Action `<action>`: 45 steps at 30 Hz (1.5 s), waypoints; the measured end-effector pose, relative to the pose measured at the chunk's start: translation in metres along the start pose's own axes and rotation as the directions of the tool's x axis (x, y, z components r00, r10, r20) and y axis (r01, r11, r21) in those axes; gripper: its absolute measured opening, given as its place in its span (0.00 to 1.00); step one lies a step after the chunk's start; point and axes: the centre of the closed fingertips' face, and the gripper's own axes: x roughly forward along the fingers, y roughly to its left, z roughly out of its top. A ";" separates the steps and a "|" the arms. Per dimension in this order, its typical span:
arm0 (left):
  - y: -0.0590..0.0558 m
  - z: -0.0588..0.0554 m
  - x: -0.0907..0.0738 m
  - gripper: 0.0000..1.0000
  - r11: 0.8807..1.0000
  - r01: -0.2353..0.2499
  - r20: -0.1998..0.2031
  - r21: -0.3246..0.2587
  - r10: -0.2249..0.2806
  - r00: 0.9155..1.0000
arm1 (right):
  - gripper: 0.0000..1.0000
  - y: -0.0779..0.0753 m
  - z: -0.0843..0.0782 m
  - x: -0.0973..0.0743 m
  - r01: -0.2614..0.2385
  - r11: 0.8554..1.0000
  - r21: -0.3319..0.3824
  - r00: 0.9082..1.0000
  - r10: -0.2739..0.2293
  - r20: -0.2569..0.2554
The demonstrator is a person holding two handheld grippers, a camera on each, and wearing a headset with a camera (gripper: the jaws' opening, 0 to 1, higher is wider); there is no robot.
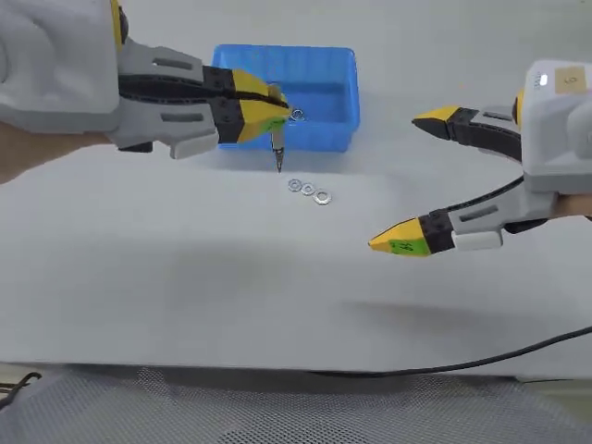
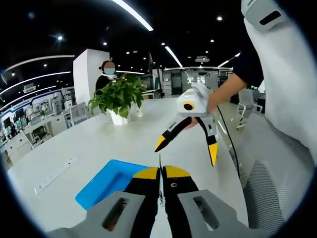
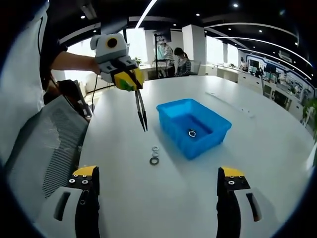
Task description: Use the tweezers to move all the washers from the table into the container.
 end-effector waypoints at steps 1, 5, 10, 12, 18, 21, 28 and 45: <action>-0.002 -0.003 0.002 0.05 1.000 0.002 -0.005 -0.006 -0.002 1.000 | 1.00 0.000 -0.001 0.000 -0.001 1.000 0.001 1.000 0.001 -0.001; -0.007 -0.008 0.010 0.05 1.000 0.019 -0.009 -0.013 -0.019 1.000 | 1.00 0.002 -0.008 0.000 -0.012 1.000 0.016 1.000 0.012 -0.005; -0.005 -0.016 0.015 0.05 1.000 0.012 -0.021 -0.009 -0.012 1.000 | 1.00 0.004 -0.015 -0.001 -0.024 0.999 0.031 1.000 0.024 -0.008; -0.004 -0.016 0.016 0.05 1.000 0.011 -0.016 -0.013 -0.012 1.000 | 1.00 0.003 -0.017 -0.001 -0.023 0.999 0.035 1.000 0.024 -0.009; -0.003 -0.012 0.023 0.05 1.000 0.011 -0.013 -0.021 -0.011 1.000 | 0.99 0.003 -0.020 0.000 -0.030 0.998 0.050 1.000 0.031 -0.007; -0.006 -0.009 0.029 0.05 1.000 0.013 -0.015 -0.012 -0.014 1.000 | 0.99 0.003 -0.021 0.001 -0.037 0.998 0.050 0.999 0.037 -0.012; -0.012 -0.009 0.034 0.05 1.000 0.028 -0.018 -0.008 -0.028 0.999 | 0.99 0.003 -0.021 0.004 -0.052 0.998 0.047 0.998 0.053 -0.018; -0.001 -0.026 0.028 0.05 0.999 0.033 -0.011 -0.023 -0.033 0.999 | 0.98 0.005 -0.027 0.005 -0.065 0.997 0.052 0.997 0.067 -0.034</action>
